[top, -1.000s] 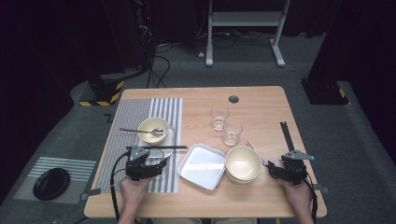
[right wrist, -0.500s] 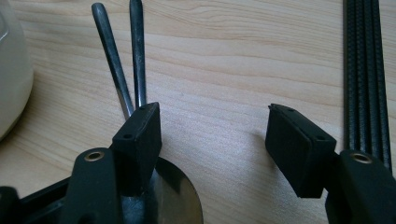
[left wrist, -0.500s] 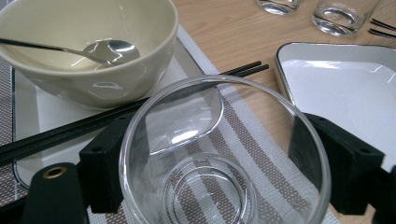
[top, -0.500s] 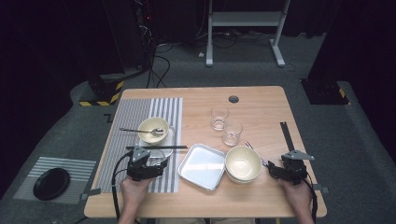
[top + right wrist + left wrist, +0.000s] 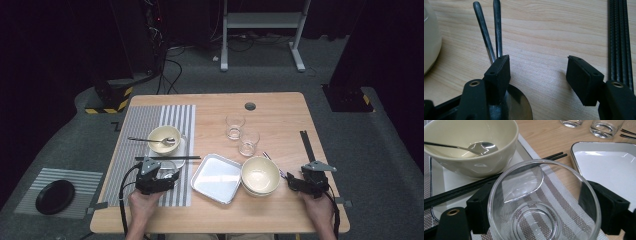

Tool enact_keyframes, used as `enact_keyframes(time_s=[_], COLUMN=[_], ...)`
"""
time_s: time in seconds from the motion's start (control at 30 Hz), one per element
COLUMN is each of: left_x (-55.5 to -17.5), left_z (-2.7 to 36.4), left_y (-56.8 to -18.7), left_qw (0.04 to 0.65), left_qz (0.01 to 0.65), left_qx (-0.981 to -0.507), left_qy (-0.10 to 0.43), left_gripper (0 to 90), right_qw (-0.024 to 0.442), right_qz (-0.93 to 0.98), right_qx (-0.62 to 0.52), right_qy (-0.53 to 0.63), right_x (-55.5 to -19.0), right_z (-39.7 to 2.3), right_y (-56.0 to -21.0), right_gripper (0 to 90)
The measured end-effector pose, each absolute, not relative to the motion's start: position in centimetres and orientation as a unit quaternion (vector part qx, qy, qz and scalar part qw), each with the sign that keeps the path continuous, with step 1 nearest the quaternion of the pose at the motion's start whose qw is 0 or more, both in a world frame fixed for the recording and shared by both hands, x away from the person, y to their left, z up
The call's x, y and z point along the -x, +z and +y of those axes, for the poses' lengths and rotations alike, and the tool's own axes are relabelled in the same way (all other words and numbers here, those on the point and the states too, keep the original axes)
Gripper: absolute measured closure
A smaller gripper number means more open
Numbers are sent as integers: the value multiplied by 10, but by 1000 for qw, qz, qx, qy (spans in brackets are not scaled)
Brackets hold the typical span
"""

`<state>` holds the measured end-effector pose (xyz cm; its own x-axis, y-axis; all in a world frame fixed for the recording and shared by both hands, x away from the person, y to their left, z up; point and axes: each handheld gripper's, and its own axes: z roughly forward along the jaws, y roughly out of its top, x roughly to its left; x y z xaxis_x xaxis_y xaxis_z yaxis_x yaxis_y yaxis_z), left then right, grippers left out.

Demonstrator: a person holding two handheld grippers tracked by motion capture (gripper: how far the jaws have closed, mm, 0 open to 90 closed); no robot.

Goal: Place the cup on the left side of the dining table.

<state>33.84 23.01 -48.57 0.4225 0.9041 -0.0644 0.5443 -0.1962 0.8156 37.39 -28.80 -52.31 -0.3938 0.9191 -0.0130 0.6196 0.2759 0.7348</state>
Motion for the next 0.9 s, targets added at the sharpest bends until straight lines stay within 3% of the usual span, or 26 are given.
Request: enact_keyframes(time_s=[0.9], left_x=[-338], left_z=[228], left_y=[-485], left_qw=[402], left_qz=[499], left_qx=[-736], left_qy=[218], left_gripper=[180], right_qw=[225], right_qz=[765], right_qx=[-504], right_qy=[332], right_x=[-374], right_z=[-288], right_y=[-523], right_gripper=[360])
